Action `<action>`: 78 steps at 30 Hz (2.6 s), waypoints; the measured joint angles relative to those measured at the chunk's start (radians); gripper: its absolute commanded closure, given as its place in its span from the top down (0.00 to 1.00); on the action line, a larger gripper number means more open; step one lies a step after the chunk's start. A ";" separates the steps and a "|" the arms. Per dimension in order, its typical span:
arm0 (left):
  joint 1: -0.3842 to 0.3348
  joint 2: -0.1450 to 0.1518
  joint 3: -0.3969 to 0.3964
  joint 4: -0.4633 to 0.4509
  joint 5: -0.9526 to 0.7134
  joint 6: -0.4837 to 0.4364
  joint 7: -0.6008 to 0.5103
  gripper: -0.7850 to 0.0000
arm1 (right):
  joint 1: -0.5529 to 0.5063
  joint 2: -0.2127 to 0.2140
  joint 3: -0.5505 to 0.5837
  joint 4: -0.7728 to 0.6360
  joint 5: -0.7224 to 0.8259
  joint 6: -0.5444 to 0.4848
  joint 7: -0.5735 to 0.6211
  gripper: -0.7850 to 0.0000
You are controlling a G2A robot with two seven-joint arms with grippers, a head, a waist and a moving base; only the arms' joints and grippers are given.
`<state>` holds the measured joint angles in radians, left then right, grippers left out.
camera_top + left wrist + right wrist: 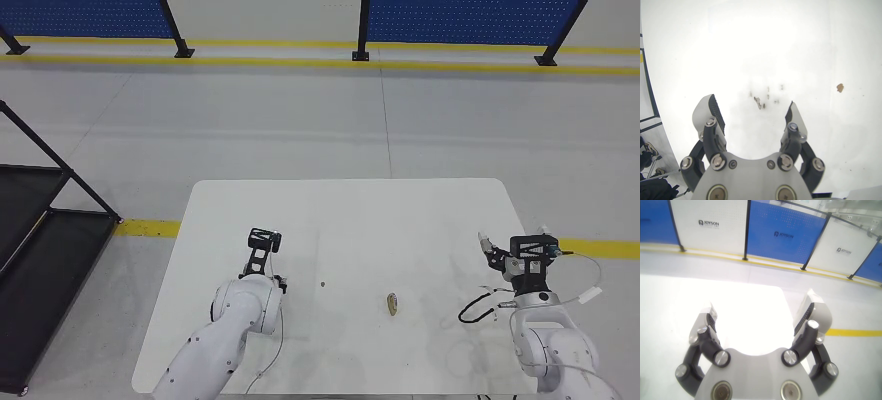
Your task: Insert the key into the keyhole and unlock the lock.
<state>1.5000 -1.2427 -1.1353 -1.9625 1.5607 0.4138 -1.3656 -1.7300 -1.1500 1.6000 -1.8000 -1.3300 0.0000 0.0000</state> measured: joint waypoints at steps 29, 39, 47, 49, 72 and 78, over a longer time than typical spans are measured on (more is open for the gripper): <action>0.000 -0.028 -0.024 0.042 -0.012 -0.052 0.007 0.00 | 0.000 0.000 0.000 0.000 0.000 0.000 0.000 1.00; 0.015 -0.033 -0.045 0.012 0.002 -0.070 0.002 0.00 | 0.000 0.000 0.000 0.000 0.000 0.000 0.000 1.00; 0.031 -0.037 -0.071 -0.019 -0.020 -0.074 0.021 0.00 | 0.000 0.000 0.000 0.000 0.000 0.000 0.000 1.00; 0.037 -0.038 -0.079 -0.022 -0.030 -0.077 0.023 0.00 | 0.000 0.000 0.000 0.000 0.000 0.000 0.000 1.00; 0.095 -0.041 -0.062 -0.052 0.142 -0.221 -0.005 0.00 | 0.000 0.000 0.000 0.000 0.000 0.000 0.000 1.00; 0.069 -0.051 -0.139 -0.052 -0.083 -0.184 -0.032 0.00 | 0.000 0.000 0.000 0.000 0.000 0.000 0.000 1.00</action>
<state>1.5688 -1.2939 -1.2745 -2.0144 1.4778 0.2295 -1.3974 -1.7300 -1.1500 1.6000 -1.8000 -1.3300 0.0000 0.0000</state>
